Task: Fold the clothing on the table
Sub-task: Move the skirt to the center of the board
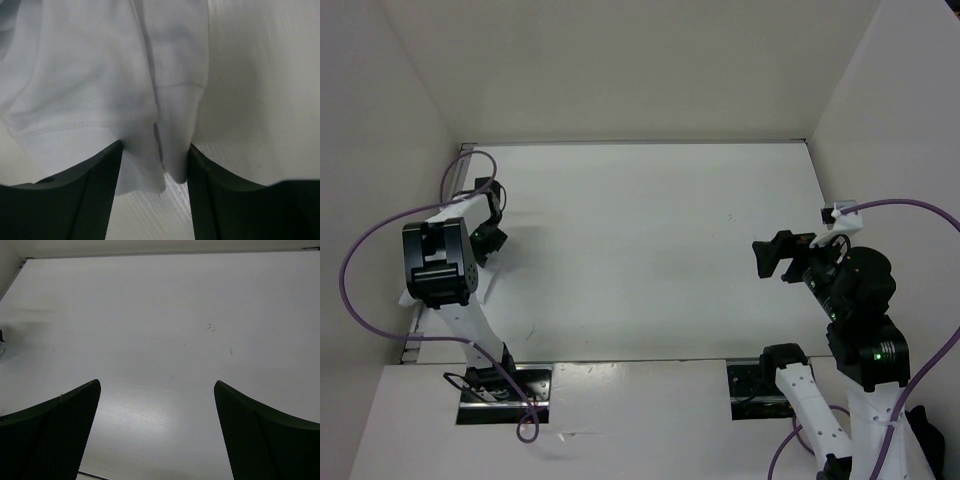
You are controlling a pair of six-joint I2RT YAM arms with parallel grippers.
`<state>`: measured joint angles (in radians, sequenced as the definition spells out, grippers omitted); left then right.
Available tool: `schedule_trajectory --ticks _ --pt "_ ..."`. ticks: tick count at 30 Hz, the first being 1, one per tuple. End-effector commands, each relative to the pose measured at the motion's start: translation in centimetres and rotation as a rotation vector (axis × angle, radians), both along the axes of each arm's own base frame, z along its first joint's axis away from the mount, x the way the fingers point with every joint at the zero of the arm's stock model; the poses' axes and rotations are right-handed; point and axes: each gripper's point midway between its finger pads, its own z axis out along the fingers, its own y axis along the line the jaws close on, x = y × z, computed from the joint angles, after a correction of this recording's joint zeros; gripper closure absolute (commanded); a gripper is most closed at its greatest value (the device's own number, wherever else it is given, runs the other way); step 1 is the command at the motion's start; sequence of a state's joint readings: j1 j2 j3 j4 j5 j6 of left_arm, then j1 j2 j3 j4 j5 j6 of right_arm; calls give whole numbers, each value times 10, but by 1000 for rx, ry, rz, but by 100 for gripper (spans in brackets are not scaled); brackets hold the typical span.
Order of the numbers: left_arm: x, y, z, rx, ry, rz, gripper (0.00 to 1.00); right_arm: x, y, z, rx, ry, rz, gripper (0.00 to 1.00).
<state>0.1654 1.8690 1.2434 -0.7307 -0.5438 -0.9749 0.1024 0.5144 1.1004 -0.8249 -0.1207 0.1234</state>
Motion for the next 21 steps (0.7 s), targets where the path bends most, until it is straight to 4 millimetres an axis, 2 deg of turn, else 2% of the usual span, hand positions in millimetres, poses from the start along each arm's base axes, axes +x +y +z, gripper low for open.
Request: schedule_trajectory --ticks 1,2,3,5,7,8,9,10,11,12,13,15,16,18,19,20,21 --pt "2 3 -11 -47 -7 31 41 3 3 3 -7 -6 20 2" --pt "1 1 -15 -58 2 30 58 3 3 3 -7 -6 20 2" --pt "0 4 -15 -58 2 39 68 1 3 4 -6 -15 20 2" --pt "-4 3 -23 -64 28 51 99 -2 3 6 -5 -26 20 2" --pt "-8 3 -17 -62 58 90 100 -4 2 8 -4 -35 20 2" --pt "1 5 -10 -59 36 89 100 -6 2 9 -3 -44 20 2" --pt "2 -5 -12 -121 35 64 100 -6 2 9 -3 -44 20 2" --pt "18 -10 -4 -151 -43 17 100 -8 2 11 -2 -55 20 2" --pt "20 -22 -4 -193 -57 -49 100 -8 0 11 -4 -55 11 2" --pt "36 -43 2 -237 -128 -123 100 -8 0 11 -4 -55 11 2" --pt "41 -53 18 -219 -174 -163 100 -8 0 11 -4 -55 11 2" --pt "51 -81 35 -207 -215 -246 100 -10 0 12 -3 -64 10 2" --pt "56 -108 42 -203 -214 -318 100 -10 1 13 6 -62 9 2" --pt "64 -141 52 -230 -224 -399 100 -12 0 14 7 -71 9 2" --pt "66 -174 54 -252 -226 -478 100 -12 0 14 7 -72 9 2" --pt "76 -192 69 -255 -267 -522 100 -12 -1 14 5 -72 0 2" --pt "77 -207 70 -255 -266 -543 100 -14 -2 16 6 -82 0 2"
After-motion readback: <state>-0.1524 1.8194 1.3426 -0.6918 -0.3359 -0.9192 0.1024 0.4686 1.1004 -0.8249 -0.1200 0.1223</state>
